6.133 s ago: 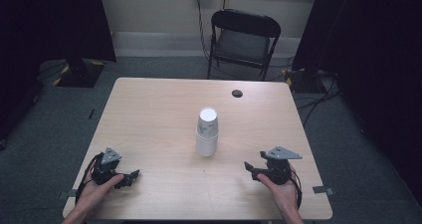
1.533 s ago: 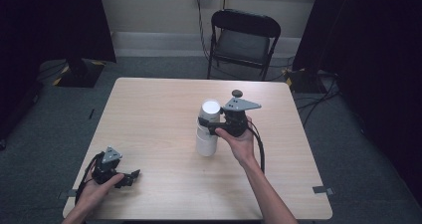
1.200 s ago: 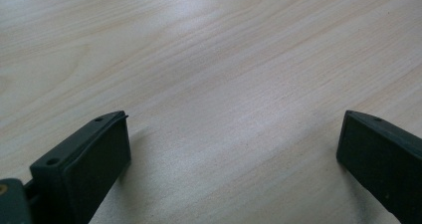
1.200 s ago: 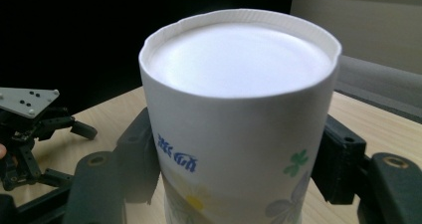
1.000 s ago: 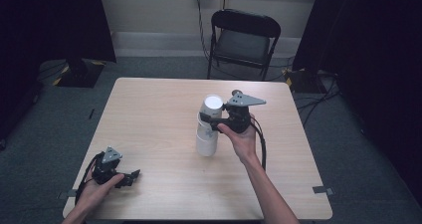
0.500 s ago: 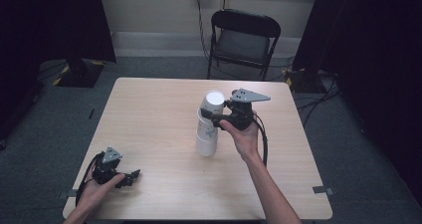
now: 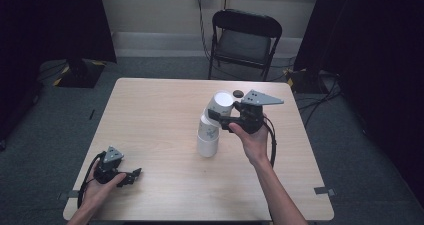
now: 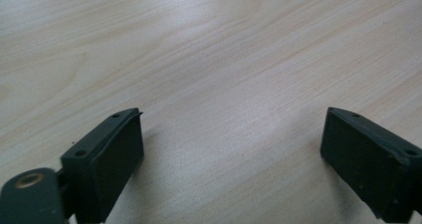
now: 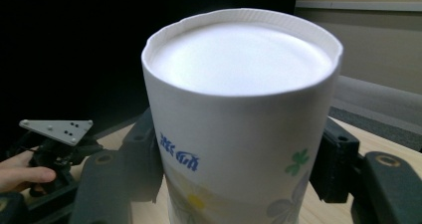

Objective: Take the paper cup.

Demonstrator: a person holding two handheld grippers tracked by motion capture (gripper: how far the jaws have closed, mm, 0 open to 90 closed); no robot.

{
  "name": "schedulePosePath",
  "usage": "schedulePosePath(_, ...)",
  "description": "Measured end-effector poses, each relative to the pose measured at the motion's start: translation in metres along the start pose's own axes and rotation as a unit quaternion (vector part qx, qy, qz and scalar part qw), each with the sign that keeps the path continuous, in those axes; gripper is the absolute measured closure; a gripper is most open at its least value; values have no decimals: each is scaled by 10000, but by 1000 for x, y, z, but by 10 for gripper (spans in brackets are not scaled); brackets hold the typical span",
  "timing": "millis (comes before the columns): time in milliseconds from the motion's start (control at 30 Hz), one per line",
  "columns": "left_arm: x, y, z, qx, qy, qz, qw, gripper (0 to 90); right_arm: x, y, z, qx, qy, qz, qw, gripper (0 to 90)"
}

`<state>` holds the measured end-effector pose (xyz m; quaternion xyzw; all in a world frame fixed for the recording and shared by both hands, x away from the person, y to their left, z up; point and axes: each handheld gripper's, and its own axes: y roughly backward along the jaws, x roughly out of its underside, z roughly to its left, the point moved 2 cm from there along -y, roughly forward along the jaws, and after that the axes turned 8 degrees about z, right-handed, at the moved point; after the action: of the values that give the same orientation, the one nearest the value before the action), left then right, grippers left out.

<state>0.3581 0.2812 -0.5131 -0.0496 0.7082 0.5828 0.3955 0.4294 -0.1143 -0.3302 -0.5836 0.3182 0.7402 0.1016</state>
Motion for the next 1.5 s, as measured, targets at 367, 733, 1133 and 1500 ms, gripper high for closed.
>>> schedulePosePath(367, -5, 2, -5, 134, -150, -243, 9995, 185, 12, 19, 9, 19, 12, 121, 9999, 357)
schedulePosePath(733, -12, 15, -16, 202, -195, -591, 9979, 205, 32, 31, 16, -122, -206, 156, 9996, 363)
schedulePosePath(1133, -25, 34, -44, 663, -345, -1114, 9910, 228, 53, 36, 24, -364, -403, 361, 9979, 364)
schedulePosePath(1500, -41, 47, -74, 989, -663, -1462, 9821, 319, 67, 29, 32, -693, -622, 638, 9936, 363)
